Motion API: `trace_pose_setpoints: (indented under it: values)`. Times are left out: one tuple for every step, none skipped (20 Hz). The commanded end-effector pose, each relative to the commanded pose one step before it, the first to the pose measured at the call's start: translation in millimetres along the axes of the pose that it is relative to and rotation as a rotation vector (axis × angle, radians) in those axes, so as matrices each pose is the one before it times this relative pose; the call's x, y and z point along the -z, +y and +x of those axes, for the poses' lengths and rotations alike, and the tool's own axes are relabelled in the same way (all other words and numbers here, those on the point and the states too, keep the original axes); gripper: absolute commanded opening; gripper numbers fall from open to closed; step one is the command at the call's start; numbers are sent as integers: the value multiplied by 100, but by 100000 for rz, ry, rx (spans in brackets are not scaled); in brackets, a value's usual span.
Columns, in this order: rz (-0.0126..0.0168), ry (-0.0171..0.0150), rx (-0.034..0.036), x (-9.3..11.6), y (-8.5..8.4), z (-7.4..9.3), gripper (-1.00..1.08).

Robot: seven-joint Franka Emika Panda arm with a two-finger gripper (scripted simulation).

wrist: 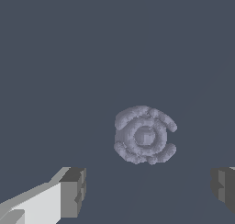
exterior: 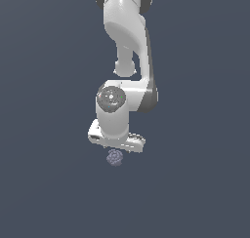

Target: Pick up the object and move it to a goal position.

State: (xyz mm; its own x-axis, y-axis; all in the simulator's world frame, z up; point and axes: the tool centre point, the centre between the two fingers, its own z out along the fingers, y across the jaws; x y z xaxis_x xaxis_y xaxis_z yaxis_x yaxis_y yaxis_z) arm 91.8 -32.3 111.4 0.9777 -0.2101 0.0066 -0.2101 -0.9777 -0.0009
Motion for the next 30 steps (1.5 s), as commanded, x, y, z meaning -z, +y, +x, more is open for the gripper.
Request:
trace_pose_setpoints:
  values:
    - [-15,-219,-2322,-865,338,668,100]
    - [-17,-92,-705,-283,110,191,100]
    - [-17,-81,-620,-251,96,167,100]
    - [-15,-70,-535,-218,82,143,100]
    - [-13,-59,-454,-185,71,120,100]
    - [-11,-48,-369,-152,56,97,100]
    - [-9,-38,-290,-119,47,76,100]
    - [-6,-26,-200,-84,28,53,100]
    - [-4,-15,-119,-51,16,31,100]
    - [0,0,0,-13,-22,4,100]
    - [-26,-59,171,45,33,-79,100]
    - [0,0,0,-40,-1,0,100]
    - [0,0,0,-120,-3,-1,100]
    - [0,0,0,-199,-6,-1,100]
    - [0,0,0,-277,-8,-3,100]
    - [0,0,0,-355,-10,-5,100]
    - [9,14,-67,-422,37,1,100]
    - [0,0,0,-508,-13,-11,100]
    - [9,14,-67,-570,33,-6,100]
    - [0,0,0,-630,-15,-19,100]
    - [0,0,0,-561,-14,-17,100]
    - [8,13,-67,-464,36,-3,100]
    - [0,0,0,-388,-10,-6,100]
    - [0,0,0,-301,-9,2,100]
    - [0,0,0,-215,-8,11,100]
    - [0,0,0,-128,-7,21,100]
    - [0,0,0,-41,-7,32,100]
    - [0,0,0,46,-6,43,100]
    - [0,0,0,79,-4,34,100]
    - [0,0,0,30,-1,11,100]
